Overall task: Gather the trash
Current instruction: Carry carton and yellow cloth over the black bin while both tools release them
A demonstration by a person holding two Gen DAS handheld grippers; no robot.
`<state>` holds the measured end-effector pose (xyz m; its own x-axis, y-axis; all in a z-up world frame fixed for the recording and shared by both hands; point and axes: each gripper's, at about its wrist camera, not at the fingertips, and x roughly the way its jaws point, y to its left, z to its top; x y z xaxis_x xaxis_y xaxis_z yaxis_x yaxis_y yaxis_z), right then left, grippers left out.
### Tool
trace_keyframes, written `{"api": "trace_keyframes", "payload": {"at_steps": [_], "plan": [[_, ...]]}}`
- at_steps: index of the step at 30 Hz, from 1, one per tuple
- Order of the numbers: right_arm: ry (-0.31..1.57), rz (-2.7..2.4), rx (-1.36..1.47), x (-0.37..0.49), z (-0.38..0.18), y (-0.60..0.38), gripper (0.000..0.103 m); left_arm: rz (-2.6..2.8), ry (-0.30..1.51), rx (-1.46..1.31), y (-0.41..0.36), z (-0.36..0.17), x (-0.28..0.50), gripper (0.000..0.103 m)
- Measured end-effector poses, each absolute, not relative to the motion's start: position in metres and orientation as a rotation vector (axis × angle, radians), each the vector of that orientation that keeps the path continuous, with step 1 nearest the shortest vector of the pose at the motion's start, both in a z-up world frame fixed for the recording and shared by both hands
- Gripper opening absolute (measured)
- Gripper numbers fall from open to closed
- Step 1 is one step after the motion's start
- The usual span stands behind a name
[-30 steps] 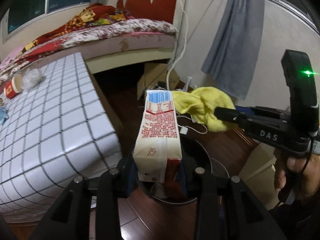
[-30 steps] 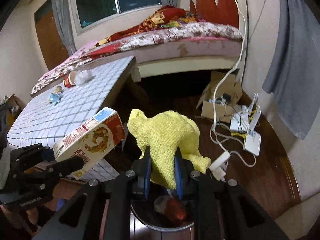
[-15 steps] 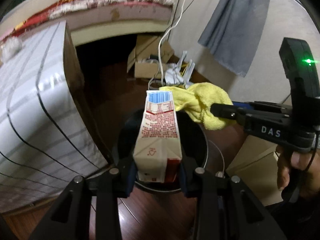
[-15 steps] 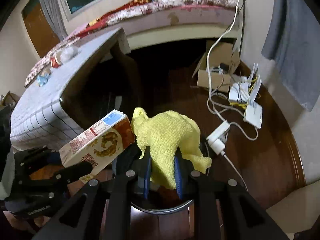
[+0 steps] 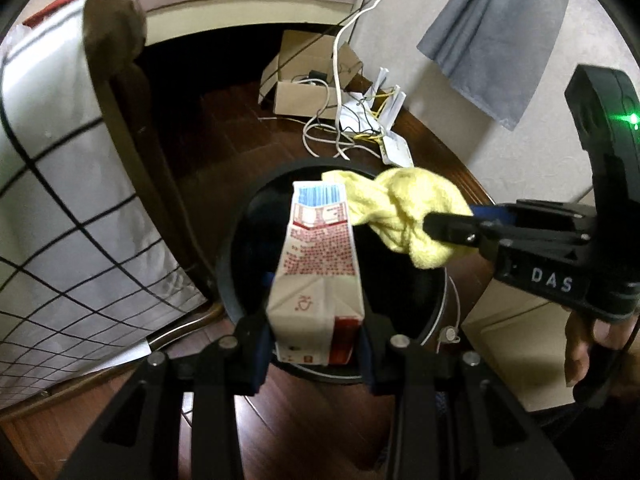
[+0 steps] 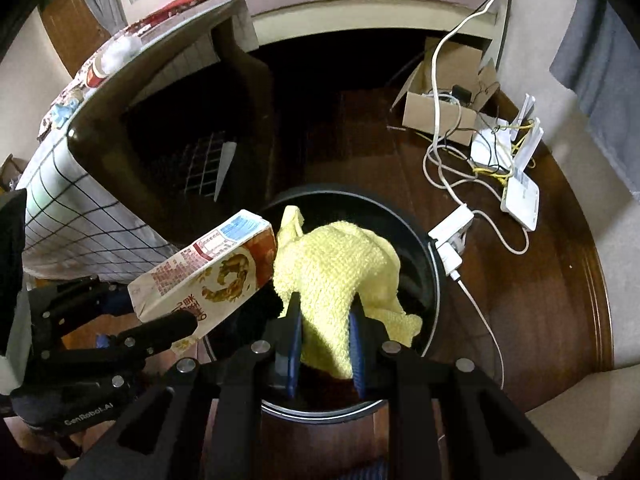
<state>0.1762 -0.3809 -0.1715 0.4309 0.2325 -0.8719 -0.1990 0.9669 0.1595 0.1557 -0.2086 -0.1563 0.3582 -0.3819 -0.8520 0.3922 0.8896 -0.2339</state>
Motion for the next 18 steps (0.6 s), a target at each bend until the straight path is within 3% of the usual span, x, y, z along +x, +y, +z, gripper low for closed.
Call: {"api": "trace_keyframes", "payload": {"at_steps": [1,3,4,5,8,9,11,18], "plan": [[1.099,0.268,0.030,0.178,-0.175,-0.380,0.024,-0.507,1.094,0.002,-0.209,-0.157,0.156,0.040],[1.105,0.235,0.007,0.181,-0.179,-0.380,0.036,-0.473,1.090,0.020,-0.208,-0.159,0.156,0.067],[1.097,0.196,-0.020,0.181,-0.181,-0.381,0.062,-0.432,1.075,0.042,-0.207,-0.158,0.155,0.083],[1.085,0.170,-0.032,0.181,-0.182,-0.384,0.083,-0.410,1.059,0.052,-0.205,-0.157,0.153,0.088],[1.091,0.122,-0.020,0.182,-0.181,-0.396,0.085,-0.349,1.051,0.063,-0.197,-0.157,0.151,0.102],[1.085,0.110,-0.018,0.182,-0.180,-0.399,0.086,-0.336,1.043,0.063,-0.194,-0.157,0.151,0.102],[1.074,0.091,-0.023,0.182,-0.176,-0.401,0.101,-0.318,1.022,0.061,-0.188,-0.155,0.149,0.102],[1.032,0.110,-0.067,0.179,-0.162,-0.388,0.102,-0.281,0.988,0.053,-0.173,-0.144,0.145,0.102]]}}
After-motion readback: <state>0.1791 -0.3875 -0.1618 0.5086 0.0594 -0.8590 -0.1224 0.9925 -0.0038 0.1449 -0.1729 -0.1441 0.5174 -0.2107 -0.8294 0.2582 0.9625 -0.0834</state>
